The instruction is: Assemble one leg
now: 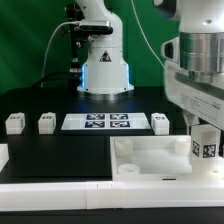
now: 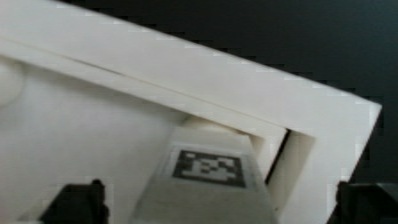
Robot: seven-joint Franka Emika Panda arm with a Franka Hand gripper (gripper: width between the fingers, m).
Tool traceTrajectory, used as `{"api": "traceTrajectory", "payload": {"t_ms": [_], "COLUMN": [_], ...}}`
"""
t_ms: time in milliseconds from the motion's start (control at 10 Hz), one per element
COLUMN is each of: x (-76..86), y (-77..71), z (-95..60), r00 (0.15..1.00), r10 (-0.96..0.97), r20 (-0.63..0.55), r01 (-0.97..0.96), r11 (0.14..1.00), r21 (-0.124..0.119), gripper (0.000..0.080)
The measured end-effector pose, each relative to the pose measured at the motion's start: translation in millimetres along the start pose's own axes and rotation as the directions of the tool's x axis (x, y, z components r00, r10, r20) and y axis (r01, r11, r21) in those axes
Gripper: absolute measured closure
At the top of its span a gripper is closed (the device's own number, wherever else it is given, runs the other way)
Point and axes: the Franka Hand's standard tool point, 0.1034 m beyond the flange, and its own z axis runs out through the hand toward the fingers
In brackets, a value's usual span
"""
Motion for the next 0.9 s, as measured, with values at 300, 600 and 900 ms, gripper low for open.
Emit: {"api": "traceTrajectory", "payload": {"t_ms": [300, 600, 900], "x": [1.4, 1.2, 1.6], "y": [3.4, 5.0, 5.2], "z": [-0.4, 0.3, 0.3], "r00": [0.904, 0.704, 0.469], "r10": [-0.428, -0.71, -0.883], "r20": [0.015, 0.021, 0.026], "r01": [0.428, 0.71, 0.883], "r11": [0.904, 0.703, 0.468], "r21": [-0.016, -0.023, -0.019], "gripper": [0.0151, 0.0151, 0.0151]}}
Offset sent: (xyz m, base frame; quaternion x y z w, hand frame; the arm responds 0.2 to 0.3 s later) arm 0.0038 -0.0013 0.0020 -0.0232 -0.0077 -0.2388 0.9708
